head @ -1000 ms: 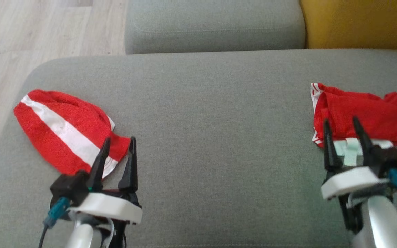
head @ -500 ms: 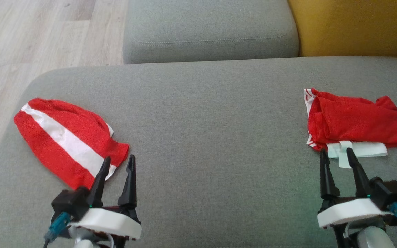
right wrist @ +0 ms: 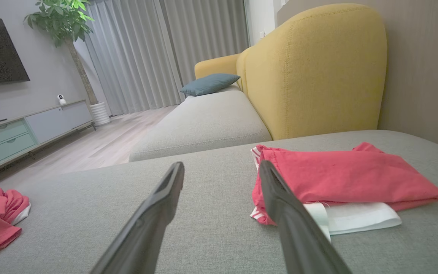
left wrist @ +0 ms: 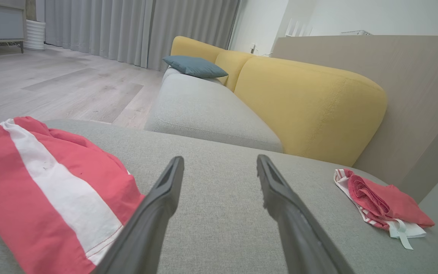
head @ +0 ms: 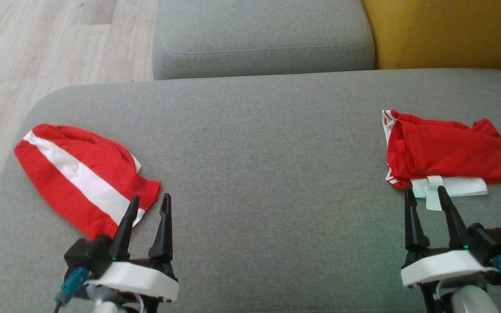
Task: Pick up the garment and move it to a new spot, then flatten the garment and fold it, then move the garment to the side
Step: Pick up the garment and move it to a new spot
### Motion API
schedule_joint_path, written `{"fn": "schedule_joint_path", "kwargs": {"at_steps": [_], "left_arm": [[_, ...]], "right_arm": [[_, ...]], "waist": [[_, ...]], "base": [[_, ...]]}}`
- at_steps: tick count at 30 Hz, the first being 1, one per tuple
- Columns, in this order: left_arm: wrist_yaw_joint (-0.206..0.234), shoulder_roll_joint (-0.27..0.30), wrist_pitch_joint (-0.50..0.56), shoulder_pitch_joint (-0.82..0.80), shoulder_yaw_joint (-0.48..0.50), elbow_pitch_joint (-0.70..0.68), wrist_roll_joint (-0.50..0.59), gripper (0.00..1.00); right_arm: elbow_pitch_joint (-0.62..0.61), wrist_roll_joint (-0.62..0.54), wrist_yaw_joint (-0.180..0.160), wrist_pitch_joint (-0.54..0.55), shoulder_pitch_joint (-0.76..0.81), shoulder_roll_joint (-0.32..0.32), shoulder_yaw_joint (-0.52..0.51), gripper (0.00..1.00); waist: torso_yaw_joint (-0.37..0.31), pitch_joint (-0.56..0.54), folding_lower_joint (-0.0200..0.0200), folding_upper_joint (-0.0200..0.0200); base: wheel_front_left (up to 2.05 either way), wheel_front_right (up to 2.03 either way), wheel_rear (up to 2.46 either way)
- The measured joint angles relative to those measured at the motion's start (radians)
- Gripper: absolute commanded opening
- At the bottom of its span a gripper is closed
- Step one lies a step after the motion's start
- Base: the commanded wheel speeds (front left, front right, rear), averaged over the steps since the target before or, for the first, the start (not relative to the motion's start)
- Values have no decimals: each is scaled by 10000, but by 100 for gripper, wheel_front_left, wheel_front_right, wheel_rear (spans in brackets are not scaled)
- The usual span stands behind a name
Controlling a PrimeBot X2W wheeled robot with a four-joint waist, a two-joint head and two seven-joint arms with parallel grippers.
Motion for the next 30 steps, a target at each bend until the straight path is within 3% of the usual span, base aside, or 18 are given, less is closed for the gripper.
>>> {"fn": "schedule_joint_path", "kwargs": {"at_steps": [14,30], "left_arm": [[19,0,0,-49,203,13,40,100],[15,17,2,-79,612,94,307,100]], "right_arm": [[52,136,0,-4,-2,0,201,100],[295,529,0,-19,-11,0,1473,100]], "waist": [[608,52,0,0],[3150,-9,0,0]], "base": [[0,0,0],[0,0,0]]}}
